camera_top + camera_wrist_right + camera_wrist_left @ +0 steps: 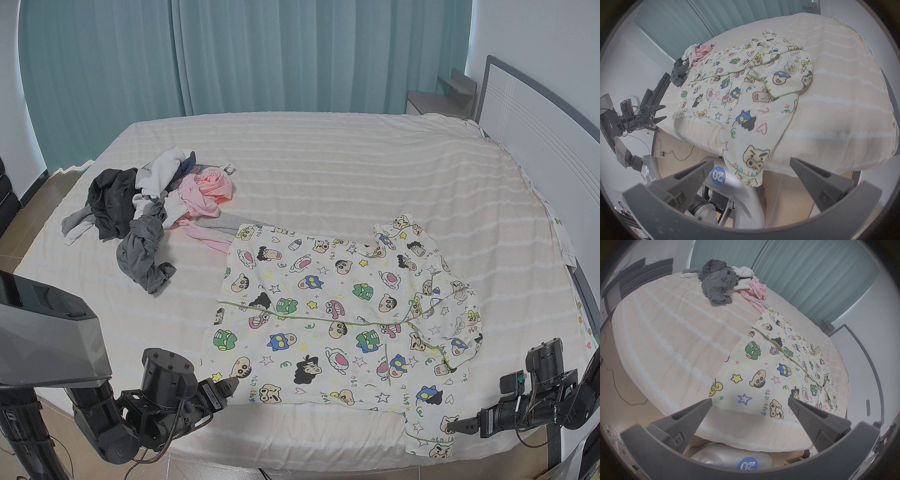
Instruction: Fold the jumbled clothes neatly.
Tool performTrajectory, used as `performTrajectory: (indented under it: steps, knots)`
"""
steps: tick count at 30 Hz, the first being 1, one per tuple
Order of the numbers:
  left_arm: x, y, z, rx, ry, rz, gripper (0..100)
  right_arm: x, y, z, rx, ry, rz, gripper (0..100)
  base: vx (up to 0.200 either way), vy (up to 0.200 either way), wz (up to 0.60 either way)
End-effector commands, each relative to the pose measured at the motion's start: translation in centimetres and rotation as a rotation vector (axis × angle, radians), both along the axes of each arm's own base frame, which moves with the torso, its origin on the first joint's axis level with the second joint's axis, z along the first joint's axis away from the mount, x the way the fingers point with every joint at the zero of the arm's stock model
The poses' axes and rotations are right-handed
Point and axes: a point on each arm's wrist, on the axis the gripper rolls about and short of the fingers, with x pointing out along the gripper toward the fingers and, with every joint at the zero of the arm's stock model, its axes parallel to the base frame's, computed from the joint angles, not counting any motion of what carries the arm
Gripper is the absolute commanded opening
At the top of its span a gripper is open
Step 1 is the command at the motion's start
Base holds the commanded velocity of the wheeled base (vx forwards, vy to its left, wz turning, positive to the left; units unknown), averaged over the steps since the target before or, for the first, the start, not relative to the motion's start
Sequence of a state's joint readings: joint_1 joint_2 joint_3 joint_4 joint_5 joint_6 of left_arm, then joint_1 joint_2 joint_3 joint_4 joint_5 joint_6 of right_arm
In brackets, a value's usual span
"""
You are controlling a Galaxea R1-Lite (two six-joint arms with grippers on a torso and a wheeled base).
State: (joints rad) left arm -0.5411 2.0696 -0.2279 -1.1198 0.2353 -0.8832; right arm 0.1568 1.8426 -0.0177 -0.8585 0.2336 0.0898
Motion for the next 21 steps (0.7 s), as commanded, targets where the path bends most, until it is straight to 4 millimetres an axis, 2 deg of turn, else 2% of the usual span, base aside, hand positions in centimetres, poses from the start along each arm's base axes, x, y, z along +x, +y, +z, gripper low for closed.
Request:
performTrajectory:
  steps: [1, 6, 9, 14, 21]
  knots:
    - [0.5, -0.3, -0.7, -0.004, 0.018, 0.014, 100, -0.1, 0.0, -0.4, 0.002, 0.019, 0.003, 100, -0.200, 0.000, 0.00]
    - [0.6, -0.3, -1.4, -0.006, 0.039, 0.025, 100, 0.6, 0.1, -0.8, 0.023, 0.019, -0.029, 100, -0.200, 0.000, 0.00]
    - [1.2, -0.3, -1.6, -0.008, 0.034, 0.041, 100, 1.7, 0.2, -1.4, 0.031, 0.013, -0.045, 100, 0.000, 0.000, 0.00]
    - [3.0, 0.9, -1.1, -0.065, -0.002, 0.129, 100, 3.6, 0.6, -2.3, 0.061, -0.020, -0.076, 100, 0.000, 0.000, 0.00]
    - [3.0, 0.6, -0.6, -0.205, 0.040, 0.116, 100, 5.9, 0.9, -4.2, 0.090, -0.013, -0.132, 100, 0.000, 0.000, 0.00]
